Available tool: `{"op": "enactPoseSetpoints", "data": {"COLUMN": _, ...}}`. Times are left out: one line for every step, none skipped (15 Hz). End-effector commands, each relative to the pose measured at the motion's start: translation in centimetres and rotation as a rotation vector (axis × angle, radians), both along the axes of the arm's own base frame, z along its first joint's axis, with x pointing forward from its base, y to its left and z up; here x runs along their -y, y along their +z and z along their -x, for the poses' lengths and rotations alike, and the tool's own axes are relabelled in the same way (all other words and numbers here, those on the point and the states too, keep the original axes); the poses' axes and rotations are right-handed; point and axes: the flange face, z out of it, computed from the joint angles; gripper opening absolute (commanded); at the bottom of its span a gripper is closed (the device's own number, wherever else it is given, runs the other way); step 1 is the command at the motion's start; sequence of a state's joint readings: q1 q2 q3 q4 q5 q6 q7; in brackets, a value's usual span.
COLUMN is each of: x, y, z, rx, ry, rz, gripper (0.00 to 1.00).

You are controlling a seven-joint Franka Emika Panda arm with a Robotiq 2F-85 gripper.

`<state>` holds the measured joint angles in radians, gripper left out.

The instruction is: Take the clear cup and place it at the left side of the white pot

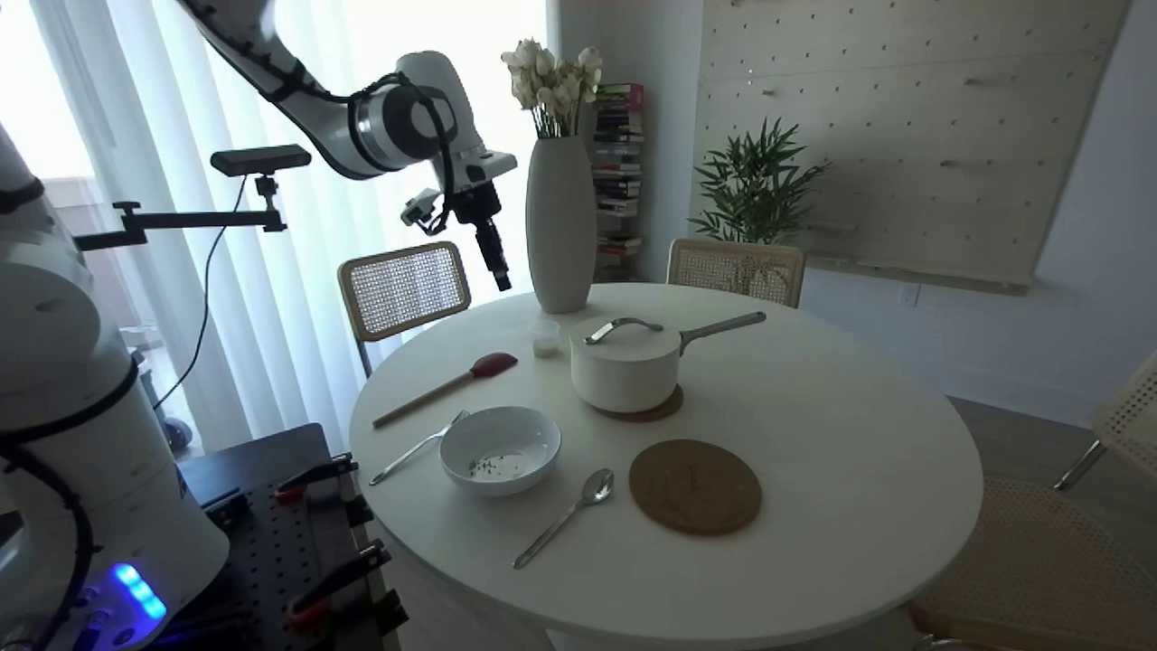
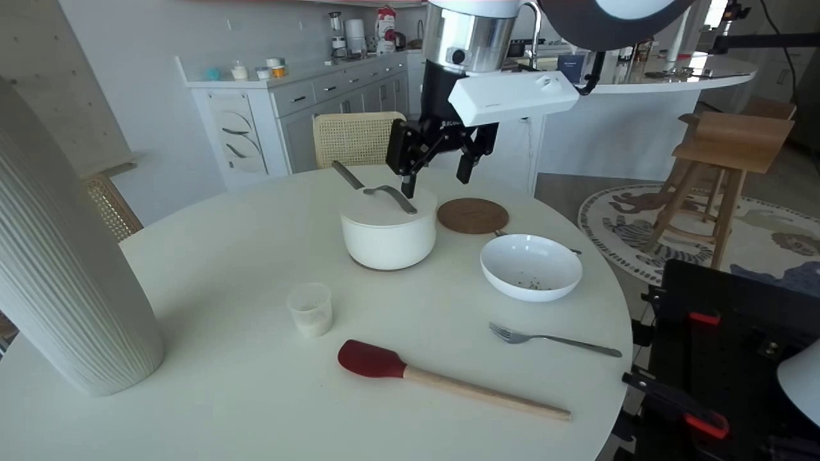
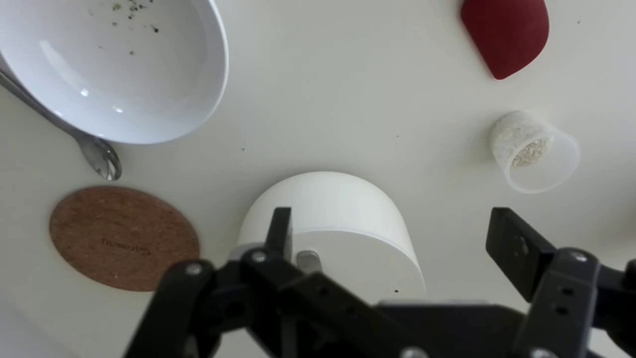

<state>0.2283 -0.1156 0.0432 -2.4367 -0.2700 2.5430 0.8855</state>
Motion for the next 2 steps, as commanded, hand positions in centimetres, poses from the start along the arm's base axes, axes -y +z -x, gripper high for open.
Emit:
{"op": "enactPoseSetpoints", "data": {"x": 0.03, "y": 0.02, "z": 0.00, "rx": -0.001, "ry": 0.001, "rz": 0.000, "gripper": 1.00}}
{"op": "enactPoseSetpoints", "data": {"x": 0.04, "y": 0.00, "z": 0.02, "rx": -0.001, "ry": 0.001, "rz": 0.000, "gripper": 1.00}}
